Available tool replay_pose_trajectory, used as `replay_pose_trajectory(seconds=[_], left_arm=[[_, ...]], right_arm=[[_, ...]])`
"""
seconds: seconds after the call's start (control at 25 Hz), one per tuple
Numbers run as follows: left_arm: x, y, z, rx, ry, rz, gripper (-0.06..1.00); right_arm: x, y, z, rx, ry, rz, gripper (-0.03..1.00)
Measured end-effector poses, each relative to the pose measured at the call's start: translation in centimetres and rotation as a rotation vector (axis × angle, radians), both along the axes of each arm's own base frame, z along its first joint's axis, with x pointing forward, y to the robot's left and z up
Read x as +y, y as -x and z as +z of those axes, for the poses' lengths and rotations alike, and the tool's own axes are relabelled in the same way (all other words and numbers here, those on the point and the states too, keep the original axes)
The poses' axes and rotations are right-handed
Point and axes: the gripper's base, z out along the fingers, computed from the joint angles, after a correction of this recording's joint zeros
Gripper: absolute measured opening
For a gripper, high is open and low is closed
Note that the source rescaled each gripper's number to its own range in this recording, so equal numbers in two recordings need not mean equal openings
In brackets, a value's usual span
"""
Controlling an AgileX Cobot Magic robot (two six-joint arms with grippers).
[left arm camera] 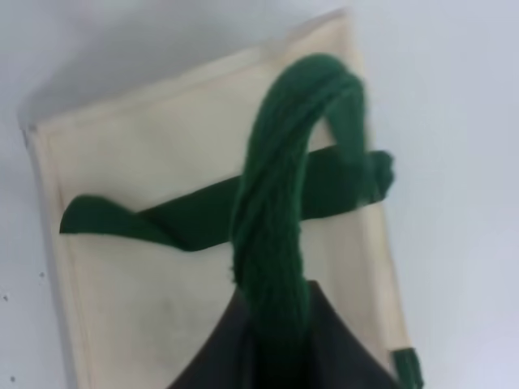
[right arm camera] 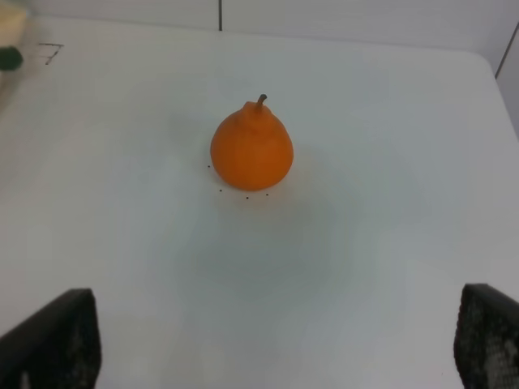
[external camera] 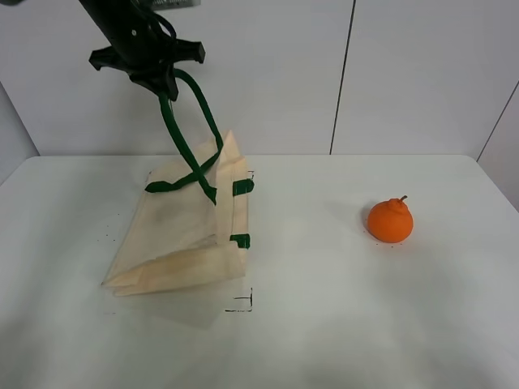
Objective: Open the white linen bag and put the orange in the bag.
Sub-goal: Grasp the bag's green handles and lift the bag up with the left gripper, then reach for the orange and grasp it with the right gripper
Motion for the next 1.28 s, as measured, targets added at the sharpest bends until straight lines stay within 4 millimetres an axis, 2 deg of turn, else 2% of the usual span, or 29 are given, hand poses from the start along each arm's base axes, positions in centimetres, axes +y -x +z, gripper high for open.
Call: replay_pose_trajectory(seconds=[0.16, 0.32, 0.44, 0.6, 0.84, 0.88, 1.0, 1.12, 1.28], left_arm=[[0.3, 1.4, 2.5, -0.053, 0.021, -0.015, 0.00], [0.3, 2.0, 3.4, -0.068, 0.046, -0.023, 0.00], [0.3, 2.3, 3.9, -0.077, 0.055, -0.026, 0.00], [0.4, 3.0, 4.9, -0.098, 0.067, -0.030, 0.00], [0.4, 3.4, 5.4, -0.107, 0.082, -0.036, 0.00], [0.3, 3.5, 5.4, -0.105, 0.087, -0.039, 0.00], [0.3, 3.5, 5.4, -0.104, 0.091, -0.040, 0.00], [0.3, 3.5, 5.4, -0.104, 0.091, -0.041, 0.00], [0.3, 3.5, 5.4, -0.104, 0.091, -0.041, 0.00]], right_arm=[[0.0, -0.3, 0.1, 0.020, -0.005, -0.003, 1.00], [0.2, -3.2, 1.8, 0.113, -0.021, -0.006, 1.00], [0.4, -7.2, 3.1, 0.236, -0.035, -0.003, 1.00], [0.8, -14.5, 3.2, 0.423, -0.054, -0.004, 1.00], [1.2, -26.8, 0.2, 0.683, -0.021, 0.028, 1.00], [1.3, -28.6, 0.1, 0.692, -0.016, 0.040, 1.00], [2.4, -34.0, -1.9, 0.759, 0.012, 0.082, 1.00], [3.7, -37.7, -3.8, 0.803, 0.058, 0.117, 1.00], [3.9, -40.7, -6.4, 0.848, 0.074, 0.094, 1.00]])
